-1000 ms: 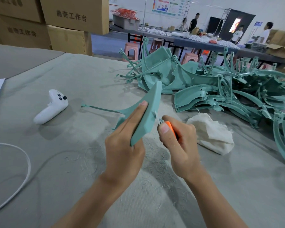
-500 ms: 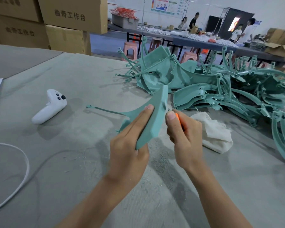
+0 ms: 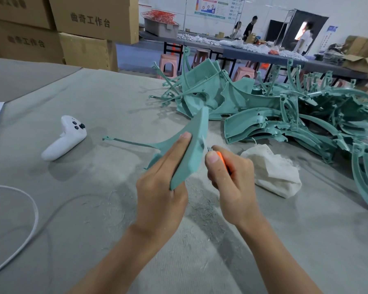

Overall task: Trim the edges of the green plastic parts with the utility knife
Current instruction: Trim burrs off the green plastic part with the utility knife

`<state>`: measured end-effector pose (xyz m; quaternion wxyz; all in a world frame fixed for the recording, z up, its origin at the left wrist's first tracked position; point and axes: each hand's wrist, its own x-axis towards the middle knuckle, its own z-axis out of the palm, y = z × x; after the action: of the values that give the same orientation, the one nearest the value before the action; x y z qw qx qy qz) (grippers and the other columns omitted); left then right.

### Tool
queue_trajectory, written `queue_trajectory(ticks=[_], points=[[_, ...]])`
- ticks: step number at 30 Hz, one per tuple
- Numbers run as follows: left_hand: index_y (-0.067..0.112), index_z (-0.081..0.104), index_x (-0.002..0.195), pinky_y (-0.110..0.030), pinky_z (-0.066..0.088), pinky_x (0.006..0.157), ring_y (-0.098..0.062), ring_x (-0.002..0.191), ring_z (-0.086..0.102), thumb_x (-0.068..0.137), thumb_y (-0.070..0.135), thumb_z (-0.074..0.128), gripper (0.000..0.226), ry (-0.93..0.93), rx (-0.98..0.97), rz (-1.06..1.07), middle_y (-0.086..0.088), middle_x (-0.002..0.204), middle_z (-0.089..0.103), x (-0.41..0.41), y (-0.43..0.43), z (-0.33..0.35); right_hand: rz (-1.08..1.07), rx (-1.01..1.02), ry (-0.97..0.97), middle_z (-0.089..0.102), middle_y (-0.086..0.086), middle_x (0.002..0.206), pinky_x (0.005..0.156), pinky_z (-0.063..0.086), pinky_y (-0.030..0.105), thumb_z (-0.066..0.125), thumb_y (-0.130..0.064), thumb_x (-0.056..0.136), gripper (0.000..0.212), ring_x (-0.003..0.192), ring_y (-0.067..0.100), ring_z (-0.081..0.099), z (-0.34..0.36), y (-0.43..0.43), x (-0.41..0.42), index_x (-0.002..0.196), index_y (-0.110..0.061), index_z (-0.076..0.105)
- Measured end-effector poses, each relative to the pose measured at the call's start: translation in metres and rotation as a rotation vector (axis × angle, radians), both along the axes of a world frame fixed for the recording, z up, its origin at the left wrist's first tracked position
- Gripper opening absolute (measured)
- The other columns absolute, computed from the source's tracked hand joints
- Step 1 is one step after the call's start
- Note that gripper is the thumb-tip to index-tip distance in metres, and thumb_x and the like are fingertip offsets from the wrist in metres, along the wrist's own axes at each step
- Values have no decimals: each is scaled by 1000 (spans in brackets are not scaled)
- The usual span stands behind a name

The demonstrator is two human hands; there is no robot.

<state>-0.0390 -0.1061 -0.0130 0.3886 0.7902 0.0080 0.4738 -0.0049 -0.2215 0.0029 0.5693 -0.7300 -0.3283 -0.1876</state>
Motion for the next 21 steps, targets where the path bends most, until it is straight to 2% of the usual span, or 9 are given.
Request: queue_trajectory(ticks=[3, 6, 9, 10, 12, 14, 17, 20, 21], points=[[6, 64, 123, 3, 34, 78, -20, 93, 54, 72, -6, 46, 55, -23, 21, 8, -11, 94, 74, 1, 1, -1, -21, -13, 6, 35, 10, 51, 42, 27, 39, 42, -66, 94, 65, 44, 23, 33, 1, 0, 1, 60, -11, 39], [1, 63, 121, -14, 38, 81, -28, 97, 46, 70, -6, 42, 56, -56, 112, -2, -17, 90, 73, 0, -1, 0, -48, 38, 95, 31, 7, 52, 44, 23, 33, 47, -61, 93, 60, 46, 20, 28, 1, -3, 7, 60, -13, 37], [0, 62, 122, -21, 38, 84, -29, 100, 44, 71, 0, 39, 57, -74, 141, -55, -12, 104, 73, -1, -7, -3, -167, 84, 177, 33, 16, 55, 48, 24, 37, 45, -63, 90, 66, 51, 28, 28, 2, -7, 13, 61, -4, 35], [0, 62, 123, -22, 39, 84, -29, 100, 44, 71, 0, 38, 57, -74, 134, -64, -10, 106, 72, -1, -8, -4, -205, 124, 221, 33, 15, 55, 49, 24, 37, 44, -65, 89, 66, 51, 27, 28, 3, -7, 14, 60, -6, 34], [1, 61, 124, -27, 41, 83, -30, 99, 43, 70, 0, 38, 58, -73, 136, -48, -11, 103, 73, 0, -7, -6, -214, 210, 310, 30, 1, 52, 48, 22, 29, 41, -69, 86, 62, 48, 14, 26, 3, -7, 16, 60, -14, 32], [2, 61, 124, -31, 41, 82, -30, 98, 44, 69, -1, 37, 60, -68, 142, -8, -13, 100, 73, 2, -4, -7, -106, 286, 402, 26, -6, 50, 43, 20, 20, 40, -72, 84, 60, 43, 9, 21, 5, -8, 16, 59, -17, 37], [0, 59, 126, -29, 39, 87, -27, 98, 47, 69, -2, 38, 61, -81, 151, 20, -14, 100, 72, 5, -1, -8, 131, 368, 541, 21, -2, 50, 42, 18, 17, 44, -74, 77, 57, 42, 11, 14, 11, -8, 11, 57, -21, 55], [-3, 56, 127, -18, 40, 92, -24, 100, 52, 68, -3, 38, 62, -109, 177, -8, -11, 107, 69, 5, 2, -9, 272, 292, 499, 25, -7, 50, 42, 21, 16, 58, -55, 79, 39, 41, 8, 18, 13, -7, 5, 58, -22, 56], [-4, 55, 127, -19, 41, 92, -23, 101, 53, 68, -4, 38, 62, -115, 192, -21, -11, 110, 69, 5, 3, -9, 298, 262, 466, 26, -9, 50, 42, 22, 17, 63, -47, 80, 35, 41, 8, 19, 14, -7, 3, 57, -23, 52]])
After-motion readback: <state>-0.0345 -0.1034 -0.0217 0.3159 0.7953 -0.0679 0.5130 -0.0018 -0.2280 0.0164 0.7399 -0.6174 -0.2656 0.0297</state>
